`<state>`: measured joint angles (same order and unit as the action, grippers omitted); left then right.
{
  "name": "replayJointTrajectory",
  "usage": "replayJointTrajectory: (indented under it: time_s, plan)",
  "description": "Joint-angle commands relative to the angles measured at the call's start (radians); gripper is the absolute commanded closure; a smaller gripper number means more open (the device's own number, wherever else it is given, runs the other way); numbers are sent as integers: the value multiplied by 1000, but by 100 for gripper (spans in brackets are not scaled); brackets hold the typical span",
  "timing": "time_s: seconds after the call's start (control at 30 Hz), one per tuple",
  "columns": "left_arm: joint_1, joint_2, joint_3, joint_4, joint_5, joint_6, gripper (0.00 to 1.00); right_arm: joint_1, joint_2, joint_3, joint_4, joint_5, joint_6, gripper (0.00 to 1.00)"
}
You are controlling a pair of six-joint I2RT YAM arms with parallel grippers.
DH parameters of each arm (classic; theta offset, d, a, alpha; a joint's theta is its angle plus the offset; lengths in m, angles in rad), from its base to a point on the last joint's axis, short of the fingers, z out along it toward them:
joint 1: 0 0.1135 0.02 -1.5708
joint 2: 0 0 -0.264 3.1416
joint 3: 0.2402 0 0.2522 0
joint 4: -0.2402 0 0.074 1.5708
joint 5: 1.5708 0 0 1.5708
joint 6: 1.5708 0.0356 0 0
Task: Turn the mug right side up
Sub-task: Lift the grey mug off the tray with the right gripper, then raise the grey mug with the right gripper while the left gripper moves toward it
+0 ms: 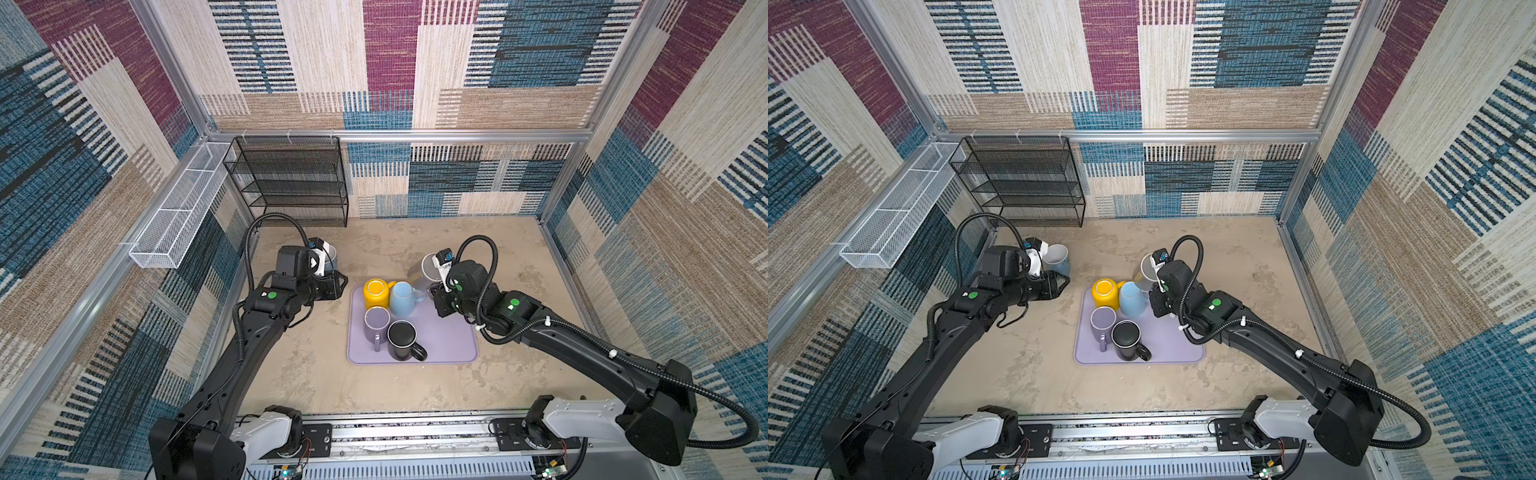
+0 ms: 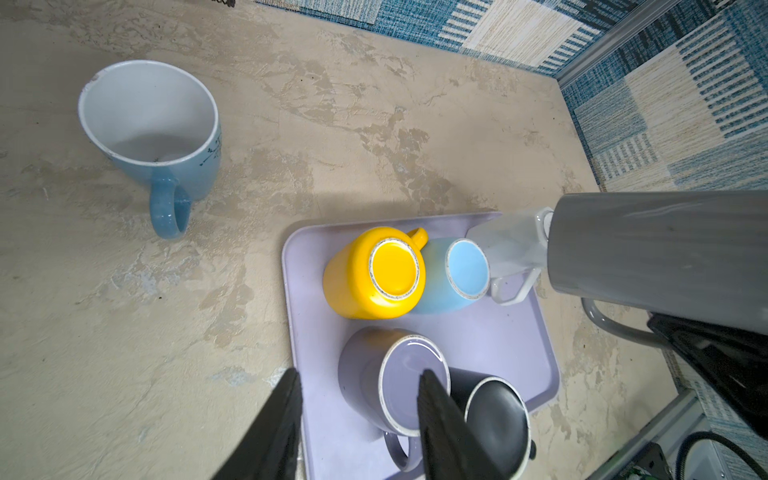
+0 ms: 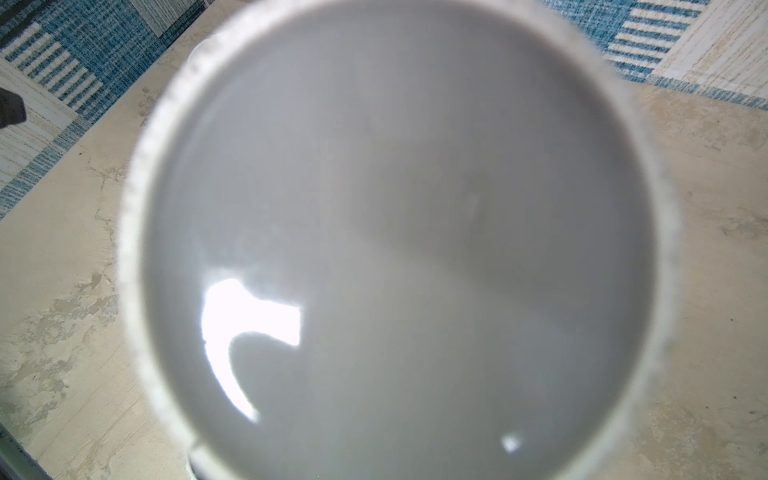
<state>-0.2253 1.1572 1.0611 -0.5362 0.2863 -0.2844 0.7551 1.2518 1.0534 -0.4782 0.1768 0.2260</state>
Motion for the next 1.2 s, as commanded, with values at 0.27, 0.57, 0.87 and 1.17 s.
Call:
replayJointTrajectory:
  time_s: [0.27,0.57,0.87,1.17]
  plan:
    - [-12,-9,-59,144,63,-70,57,-112,-18,-67,311,-236,83,100]
    - [-47,40,-79,214,68,-99,57,-162,50,-58,543,-384,134,100]
    - [-109,45,-74,250,70,-107,58,-205,89,-61,743,-506,222,100]
    - [-142,23,-76,272,124,-90,58,-226,29,-152,914,-644,255,100]
